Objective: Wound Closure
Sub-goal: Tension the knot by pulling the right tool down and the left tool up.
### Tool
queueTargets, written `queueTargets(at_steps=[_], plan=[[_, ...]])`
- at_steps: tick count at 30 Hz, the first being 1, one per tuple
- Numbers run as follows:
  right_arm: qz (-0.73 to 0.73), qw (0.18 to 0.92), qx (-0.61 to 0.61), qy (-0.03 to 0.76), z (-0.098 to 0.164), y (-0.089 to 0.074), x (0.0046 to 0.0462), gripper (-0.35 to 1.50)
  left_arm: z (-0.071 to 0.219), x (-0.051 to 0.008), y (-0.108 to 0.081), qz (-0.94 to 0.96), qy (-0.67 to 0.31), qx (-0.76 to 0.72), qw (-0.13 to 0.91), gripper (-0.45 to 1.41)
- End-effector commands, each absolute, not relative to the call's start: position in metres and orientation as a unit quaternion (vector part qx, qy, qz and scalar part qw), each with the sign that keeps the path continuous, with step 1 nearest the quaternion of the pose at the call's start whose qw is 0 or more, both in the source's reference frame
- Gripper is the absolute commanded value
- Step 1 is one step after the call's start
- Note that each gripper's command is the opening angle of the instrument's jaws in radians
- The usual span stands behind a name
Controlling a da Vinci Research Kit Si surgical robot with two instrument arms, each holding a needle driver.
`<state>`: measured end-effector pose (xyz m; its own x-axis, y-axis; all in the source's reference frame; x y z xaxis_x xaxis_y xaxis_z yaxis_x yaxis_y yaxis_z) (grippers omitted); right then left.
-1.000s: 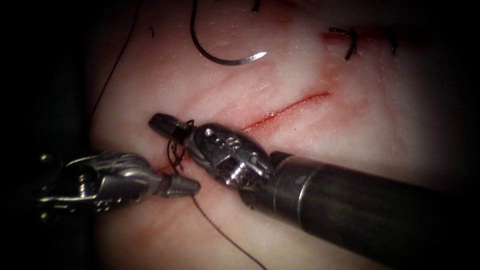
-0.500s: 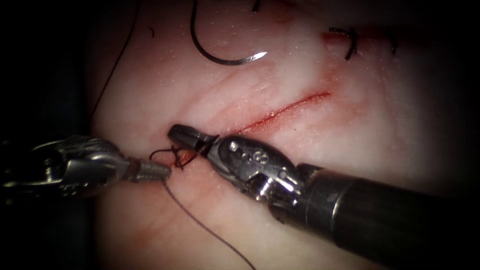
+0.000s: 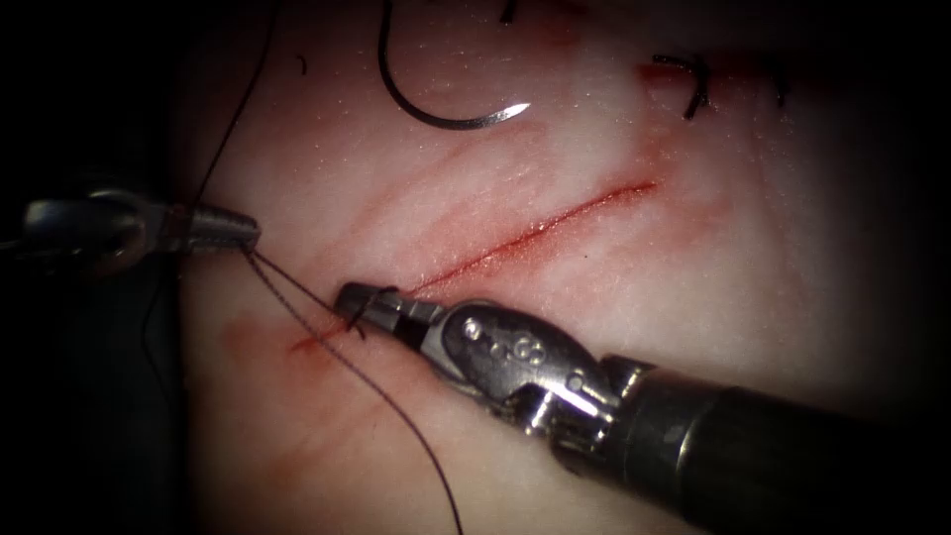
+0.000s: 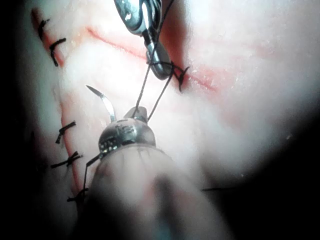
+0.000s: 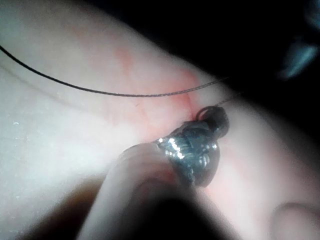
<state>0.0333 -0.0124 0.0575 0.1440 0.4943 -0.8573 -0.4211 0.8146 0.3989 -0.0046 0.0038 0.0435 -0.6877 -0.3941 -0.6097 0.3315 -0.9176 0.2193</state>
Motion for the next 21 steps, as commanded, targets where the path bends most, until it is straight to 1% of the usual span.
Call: queueTargets(at_steps=[1,9,21], plan=[[0.298,0.756,0.034,0.582,0.0582,-0.0125,0.0336,-0.35,0.0436,-0.0048,0.0048,-0.917,-0.048,0.341,0.200,-0.35],[0.291,0.756,0.038,0.585,0.0582,-0.0133,0.0325,-0.35,0.0424,-0.0020,0.0083,-0.925,-0.055,0.325,0.188,-0.35],[0.278,0.757,0.047,0.589,0.0579,-0.0148,0.0329,-0.35,0.0435,-0.0001,0.0116,-0.932,-0.074,0.311,0.170,-0.35]])
